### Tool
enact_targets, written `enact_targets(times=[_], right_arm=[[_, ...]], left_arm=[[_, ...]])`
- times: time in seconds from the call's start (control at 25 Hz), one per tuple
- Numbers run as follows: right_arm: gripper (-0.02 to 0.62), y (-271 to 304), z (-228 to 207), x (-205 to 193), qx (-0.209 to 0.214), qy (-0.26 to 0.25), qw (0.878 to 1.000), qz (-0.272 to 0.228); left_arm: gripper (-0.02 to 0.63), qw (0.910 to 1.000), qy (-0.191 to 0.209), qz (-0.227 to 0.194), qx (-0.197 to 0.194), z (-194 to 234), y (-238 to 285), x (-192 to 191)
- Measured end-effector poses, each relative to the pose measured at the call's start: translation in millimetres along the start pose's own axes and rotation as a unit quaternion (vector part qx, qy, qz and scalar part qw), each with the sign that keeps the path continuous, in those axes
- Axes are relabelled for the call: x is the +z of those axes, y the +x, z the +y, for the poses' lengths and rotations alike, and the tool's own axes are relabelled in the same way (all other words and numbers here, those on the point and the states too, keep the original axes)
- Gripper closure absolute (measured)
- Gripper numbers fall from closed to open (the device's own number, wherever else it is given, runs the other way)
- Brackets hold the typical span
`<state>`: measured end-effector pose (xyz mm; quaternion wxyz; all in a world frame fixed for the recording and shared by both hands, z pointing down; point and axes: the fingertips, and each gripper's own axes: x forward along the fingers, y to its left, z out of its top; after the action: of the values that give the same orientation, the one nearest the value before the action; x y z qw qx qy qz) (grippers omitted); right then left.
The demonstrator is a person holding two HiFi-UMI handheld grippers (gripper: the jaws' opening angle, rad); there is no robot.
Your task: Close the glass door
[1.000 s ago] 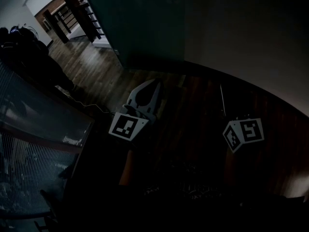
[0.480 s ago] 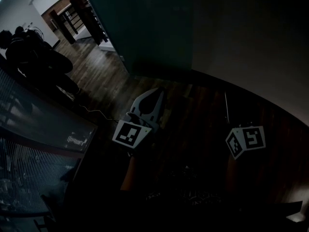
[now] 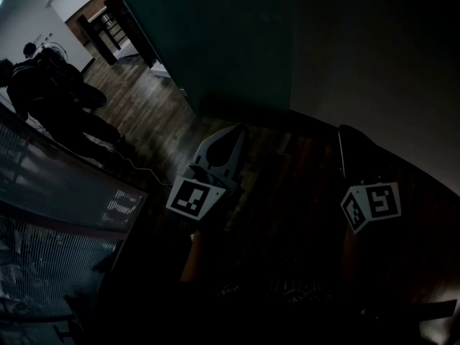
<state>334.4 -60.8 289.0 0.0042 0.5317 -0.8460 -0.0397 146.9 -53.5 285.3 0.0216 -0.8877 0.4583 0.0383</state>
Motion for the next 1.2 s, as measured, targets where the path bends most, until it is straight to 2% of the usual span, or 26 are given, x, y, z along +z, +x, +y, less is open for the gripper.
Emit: enact_targets(times=[0.36, 0.68, 1.2], right_arm=[[0.600, 44.1, -32.4, -9.1, 0.015, 0.006, 1.000, 0.000], [0.600, 86.8, -45.3, -17.5, 0.015, 0.005, 1.000, 0.002], [0.600, 196.5, -91.8, -13.4, -0.023, -0.006, 1.000, -0.006]], left_arm=[[0.604, 0.9997, -0.001, 0.005, 0.022, 20.7, 43.5, -8.2], [0.604, 0.9997, 0.000, 0.001, 0.026, 52.7, 75.1, -14.2], [0.604, 0.9998, 0.004, -0.019, 0.003, 139.9, 180.4, -10.6]])
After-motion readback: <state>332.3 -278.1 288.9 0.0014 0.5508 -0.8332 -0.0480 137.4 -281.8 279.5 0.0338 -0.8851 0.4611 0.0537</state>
